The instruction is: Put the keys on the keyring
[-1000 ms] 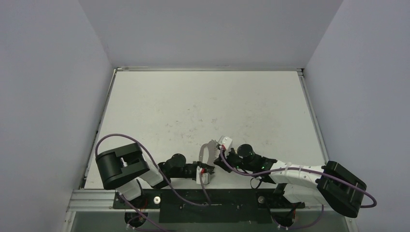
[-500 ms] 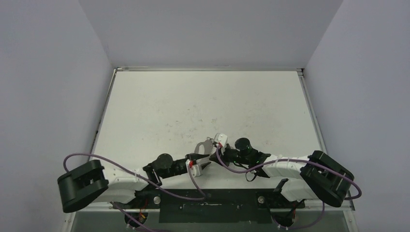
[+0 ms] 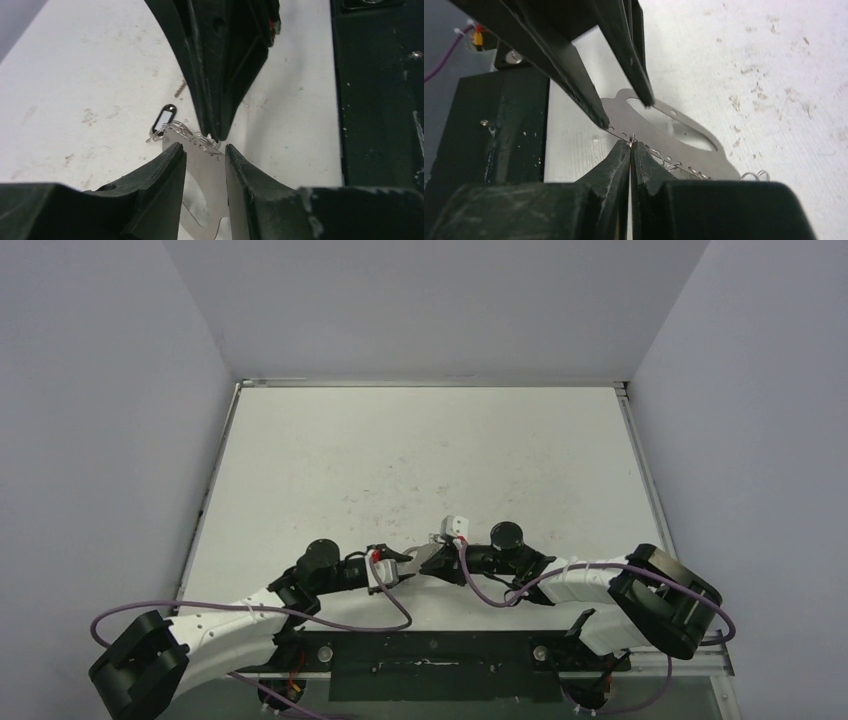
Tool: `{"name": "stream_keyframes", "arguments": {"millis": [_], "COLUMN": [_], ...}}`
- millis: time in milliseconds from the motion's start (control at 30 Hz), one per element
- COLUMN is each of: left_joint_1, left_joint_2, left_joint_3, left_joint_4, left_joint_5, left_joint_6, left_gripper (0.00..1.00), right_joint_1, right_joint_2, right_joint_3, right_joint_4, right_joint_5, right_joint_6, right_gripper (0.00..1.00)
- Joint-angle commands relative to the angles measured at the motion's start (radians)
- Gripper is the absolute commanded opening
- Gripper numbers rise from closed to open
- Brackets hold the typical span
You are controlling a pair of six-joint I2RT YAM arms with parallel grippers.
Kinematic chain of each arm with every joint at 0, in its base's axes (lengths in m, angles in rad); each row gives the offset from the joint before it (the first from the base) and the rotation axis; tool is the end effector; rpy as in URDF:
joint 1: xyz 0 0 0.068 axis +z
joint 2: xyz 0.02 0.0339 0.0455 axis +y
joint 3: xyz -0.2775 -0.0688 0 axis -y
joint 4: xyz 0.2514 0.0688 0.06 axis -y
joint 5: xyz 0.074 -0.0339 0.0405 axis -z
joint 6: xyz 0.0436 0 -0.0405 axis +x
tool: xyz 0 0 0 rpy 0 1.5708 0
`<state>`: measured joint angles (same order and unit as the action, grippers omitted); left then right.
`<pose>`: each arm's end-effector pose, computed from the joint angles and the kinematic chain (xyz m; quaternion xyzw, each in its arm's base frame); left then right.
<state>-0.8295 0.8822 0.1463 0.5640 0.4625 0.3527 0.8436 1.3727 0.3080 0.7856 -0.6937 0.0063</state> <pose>0.1083 -0.1471 0.1842 0.5376 0.5362 -0.3184 0.5675 0.1408 0.2001 0.1652 -0.4922 0.6030 0.4807 0.4038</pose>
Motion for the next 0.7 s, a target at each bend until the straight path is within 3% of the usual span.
{"name": "stream_keyframes", "arguments": {"millis": [0,267,667], "left_joint_1": [0.013,0.013,0.015], "left_joint_2": [0.081,0.226,0.198], "left_joint_3": [0.010,0.022,-0.013], "left_joint_4": [0.029,0.147,0.217], "left_joint_5": [0.139,0.189,0.130], "left_joint_6": [-0.022,-0.003,-0.042], "left_gripper": [0.33,0.29,0.23], "right_joint_1": [-0.008,-0.007,-0.008], "right_joint_2": [0.004,0.003,0.003], "right_joint_3": [0.009,0.006,-0.003], "right_joint_4": [0.196,0.218,0.252], "right_joint_5": [-0.104,-0.107,-0.124], "right_joint_6": [0.047,0.069,0.092], "right_gripper": [0.00,0.00,0.00]}}
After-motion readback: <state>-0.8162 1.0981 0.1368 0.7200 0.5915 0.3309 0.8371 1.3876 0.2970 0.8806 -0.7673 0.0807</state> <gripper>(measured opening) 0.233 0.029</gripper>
